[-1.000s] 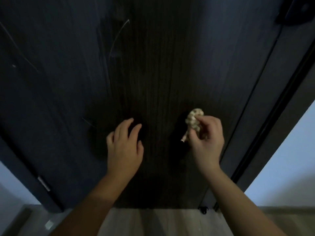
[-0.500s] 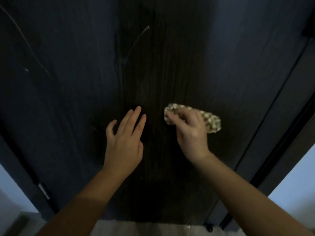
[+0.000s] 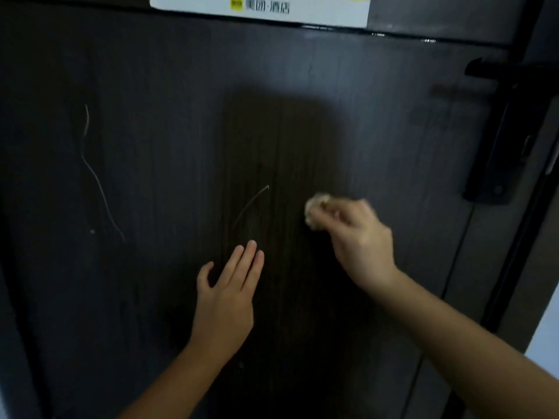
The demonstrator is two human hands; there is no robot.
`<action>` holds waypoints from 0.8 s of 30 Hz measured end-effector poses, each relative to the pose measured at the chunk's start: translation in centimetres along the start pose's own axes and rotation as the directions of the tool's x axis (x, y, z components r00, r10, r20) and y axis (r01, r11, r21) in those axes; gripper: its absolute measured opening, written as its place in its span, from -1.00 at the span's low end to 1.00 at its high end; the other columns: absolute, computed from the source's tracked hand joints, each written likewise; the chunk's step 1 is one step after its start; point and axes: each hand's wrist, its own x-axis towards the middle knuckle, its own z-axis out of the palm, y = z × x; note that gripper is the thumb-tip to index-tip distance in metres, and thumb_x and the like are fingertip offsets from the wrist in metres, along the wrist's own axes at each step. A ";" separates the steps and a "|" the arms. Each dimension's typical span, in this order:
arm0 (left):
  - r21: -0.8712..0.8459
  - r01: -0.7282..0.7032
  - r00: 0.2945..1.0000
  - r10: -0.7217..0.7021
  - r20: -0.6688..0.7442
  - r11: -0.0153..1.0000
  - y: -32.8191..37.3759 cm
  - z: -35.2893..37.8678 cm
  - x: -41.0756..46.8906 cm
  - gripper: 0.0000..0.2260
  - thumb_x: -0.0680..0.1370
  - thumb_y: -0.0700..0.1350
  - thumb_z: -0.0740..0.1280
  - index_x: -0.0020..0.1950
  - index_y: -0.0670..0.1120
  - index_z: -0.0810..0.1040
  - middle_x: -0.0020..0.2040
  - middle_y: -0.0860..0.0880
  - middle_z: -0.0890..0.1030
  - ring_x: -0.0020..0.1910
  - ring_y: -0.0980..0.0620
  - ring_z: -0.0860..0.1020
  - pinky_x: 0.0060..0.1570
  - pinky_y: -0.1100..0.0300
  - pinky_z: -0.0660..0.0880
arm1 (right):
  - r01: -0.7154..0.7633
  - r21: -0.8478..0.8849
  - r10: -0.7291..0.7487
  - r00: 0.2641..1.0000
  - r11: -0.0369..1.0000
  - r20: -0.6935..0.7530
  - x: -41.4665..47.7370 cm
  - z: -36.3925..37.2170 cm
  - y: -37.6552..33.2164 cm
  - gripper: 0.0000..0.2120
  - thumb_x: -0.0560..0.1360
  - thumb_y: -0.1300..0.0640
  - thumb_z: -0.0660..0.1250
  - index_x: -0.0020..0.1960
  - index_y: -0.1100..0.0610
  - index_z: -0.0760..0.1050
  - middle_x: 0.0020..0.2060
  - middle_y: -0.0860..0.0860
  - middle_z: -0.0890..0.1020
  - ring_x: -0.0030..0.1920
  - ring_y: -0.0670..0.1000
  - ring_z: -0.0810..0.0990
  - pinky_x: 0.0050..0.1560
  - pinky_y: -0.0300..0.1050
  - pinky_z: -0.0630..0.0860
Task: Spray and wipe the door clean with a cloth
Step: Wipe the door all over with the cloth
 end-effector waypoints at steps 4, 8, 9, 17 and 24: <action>0.015 0.008 1.000 -0.008 0.011 1.000 0.2 -0.6 0.3 -0.24 0.28 -0.25 0.45 0.47 -0.12 0.33 0.51 -0.09 0.25 0.46 -0.03 0.25 0.22 -0.21 0.31 | -0.125 0.035 0.127 0.990 0.992 -0.061 4.6 1.0 -2.8 -0.66 0.50 0.25 0.28 0.24 0.07 0.57 0.11 0.10 0.58 0.01 0.13 0.52 -0.21 -0.04 0.55; 0.030 -0.020 0.999 0.019 0.035 0.999 -0.1 -1.3 0.3 -0.26 0.24 -0.22 0.47 0.43 -0.09 0.40 0.49 -0.07 0.31 0.43 0.02 0.31 0.22 -0.16 0.23 | 0.250 -0.003 -0.244 0.950 0.968 0.194 3.8 1.0 -3.1 -0.64 0.46 0.23 0.31 0.25 0.09 0.55 0.12 0.07 0.56 -0.03 0.08 0.50 -0.35 -0.09 0.55; 0.033 -0.028 0.999 0.027 0.047 0.999 -0.2 -1.5 0.4 -0.26 0.24 -0.20 0.47 0.43 -0.08 0.40 0.49 -0.06 0.31 0.42 0.02 0.33 0.22 -0.14 0.22 | 0.154 -0.005 -0.152 0.979 0.988 0.138 4.8 0.9 -2.9 -0.65 0.46 0.26 0.32 0.22 0.10 0.57 0.09 0.08 0.57 -0.04 0.10 0.51 -0.38 -0.07 0.55; 0.005 -0.059 0.995 0.059 -0.076 0.998 -2.4 -3.2 0.3 -0.46 0.39 -0.21 0.24 0.39 -0.13 0.45 0.48 -0.04 0.31 0.43 0.05 0.29 0.32 -0.07 0.21 | 0.239 0.017 -0.239 0.957 0.971 0.166 4.5 1.2 -3.8 -0.62 0.37 0.29 0.40 0.17 0.09 0.60 0.07 0.04 0.59 -0.03 0.06 0.47 -0.41 -0.13 0.50; 0.047 0.249 0.966 -0.245 -0.079 0.967 -5.2 -5.5 2.8 -0.30 0.38 -0.26 0.38 0.50 -0.17 0.25 0.53 -0.09 0.19 0.47 0.00 0.27 0.34 -0.20 0.20 | 0.262 0.032 -0.263 0.947 0.965 0.183 3.5 3.4 -6.8 -0.60 0.48 0.12 0.08 0.16 0.06 0.61 0.04 0.00 0.60 -0.05 0.03 0.42 -0.38 -0.13 0.52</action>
